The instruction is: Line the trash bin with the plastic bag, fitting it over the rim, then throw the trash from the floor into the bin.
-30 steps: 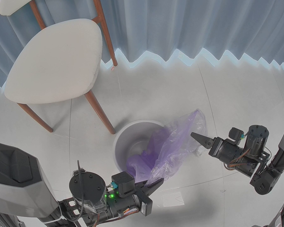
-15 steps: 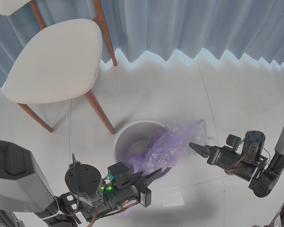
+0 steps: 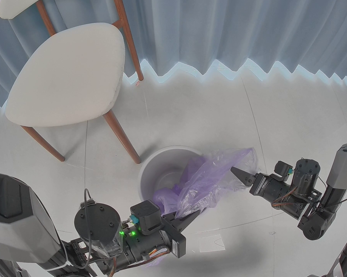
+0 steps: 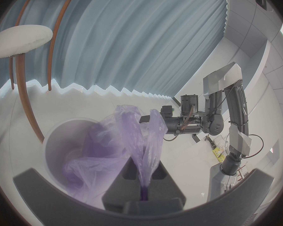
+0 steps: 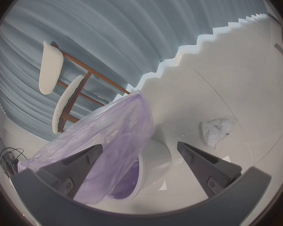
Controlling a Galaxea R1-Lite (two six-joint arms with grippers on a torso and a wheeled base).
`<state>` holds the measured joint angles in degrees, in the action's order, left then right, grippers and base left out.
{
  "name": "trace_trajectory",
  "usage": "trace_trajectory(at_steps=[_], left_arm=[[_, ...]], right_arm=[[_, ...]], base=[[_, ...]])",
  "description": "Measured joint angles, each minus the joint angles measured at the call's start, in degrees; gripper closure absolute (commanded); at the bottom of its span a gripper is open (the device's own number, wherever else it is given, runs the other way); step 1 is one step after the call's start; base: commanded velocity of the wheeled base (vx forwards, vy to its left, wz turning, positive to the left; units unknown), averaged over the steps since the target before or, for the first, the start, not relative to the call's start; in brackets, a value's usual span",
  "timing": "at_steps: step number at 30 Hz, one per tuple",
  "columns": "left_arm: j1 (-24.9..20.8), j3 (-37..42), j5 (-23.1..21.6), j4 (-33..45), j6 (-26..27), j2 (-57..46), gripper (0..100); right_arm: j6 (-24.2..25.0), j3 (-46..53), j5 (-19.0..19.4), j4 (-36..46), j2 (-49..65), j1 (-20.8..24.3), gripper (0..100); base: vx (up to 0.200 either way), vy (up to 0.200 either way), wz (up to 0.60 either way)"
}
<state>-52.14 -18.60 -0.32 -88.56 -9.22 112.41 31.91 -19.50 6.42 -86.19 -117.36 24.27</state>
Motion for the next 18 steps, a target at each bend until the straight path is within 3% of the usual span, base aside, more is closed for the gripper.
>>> trace_trajectory(at_steps=[18], left_arm=[[0.0,0.2,0.0,0.0,0.0,0.0,100]], right_arm=[[1.1,0.1,-0.1,-0.7,-1.2,1.9,0]], base=[[0.0,0.0,0.0]])
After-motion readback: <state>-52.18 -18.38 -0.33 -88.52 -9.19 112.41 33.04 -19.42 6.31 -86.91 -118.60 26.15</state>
